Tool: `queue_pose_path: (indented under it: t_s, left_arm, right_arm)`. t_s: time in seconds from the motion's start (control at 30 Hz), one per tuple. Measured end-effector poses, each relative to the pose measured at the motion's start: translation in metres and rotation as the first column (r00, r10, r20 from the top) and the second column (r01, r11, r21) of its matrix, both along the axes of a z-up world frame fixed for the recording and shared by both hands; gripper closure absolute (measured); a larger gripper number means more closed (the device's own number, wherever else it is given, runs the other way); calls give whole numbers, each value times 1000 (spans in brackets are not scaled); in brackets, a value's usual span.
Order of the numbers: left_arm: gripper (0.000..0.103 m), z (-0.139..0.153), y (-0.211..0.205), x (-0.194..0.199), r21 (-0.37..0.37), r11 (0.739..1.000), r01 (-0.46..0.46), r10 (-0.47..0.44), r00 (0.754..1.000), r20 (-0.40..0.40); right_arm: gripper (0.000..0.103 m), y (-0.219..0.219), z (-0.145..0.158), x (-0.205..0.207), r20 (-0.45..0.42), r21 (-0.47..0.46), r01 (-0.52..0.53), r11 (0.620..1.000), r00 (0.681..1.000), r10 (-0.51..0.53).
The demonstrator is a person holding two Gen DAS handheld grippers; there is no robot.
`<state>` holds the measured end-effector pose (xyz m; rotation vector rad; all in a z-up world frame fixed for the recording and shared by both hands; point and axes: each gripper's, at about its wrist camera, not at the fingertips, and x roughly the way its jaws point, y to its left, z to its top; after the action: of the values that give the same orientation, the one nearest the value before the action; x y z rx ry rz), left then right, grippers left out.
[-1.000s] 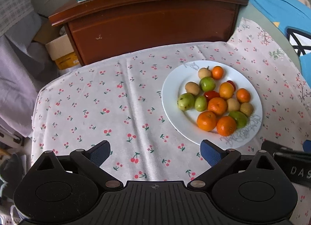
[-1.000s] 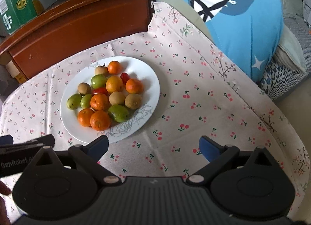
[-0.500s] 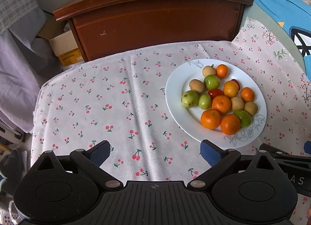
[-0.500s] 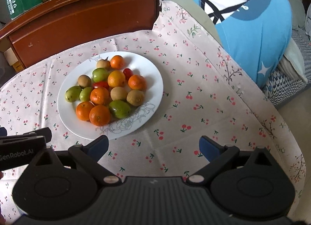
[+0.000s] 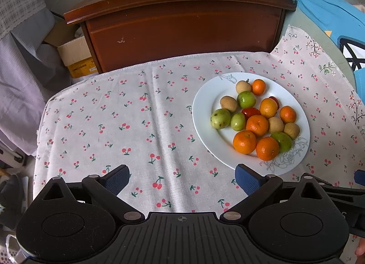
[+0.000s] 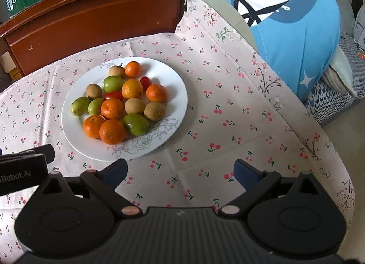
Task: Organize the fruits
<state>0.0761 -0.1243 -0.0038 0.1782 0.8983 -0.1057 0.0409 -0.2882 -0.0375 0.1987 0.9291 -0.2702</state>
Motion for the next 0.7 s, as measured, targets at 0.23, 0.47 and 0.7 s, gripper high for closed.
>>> queue_pose_path:
  t_s: [0.23,0.47,0.7]
  left_arm:
    - [3,-1,2,0,14,1000,-8,8,1000,6]
    - [3,-3,3,0,46,999,-25,24,1000,13]
    - [4,-4,5,-4,58,998,-37,36,999,18]
  right_arm:
    - [4,1,0,-1,0,2,-5,1000,1000,5]
    - [4,3,1,-3,18,12,-25,1000,1000,25]
    - [4,6,0,-5,34,19,-47,999,998,46]
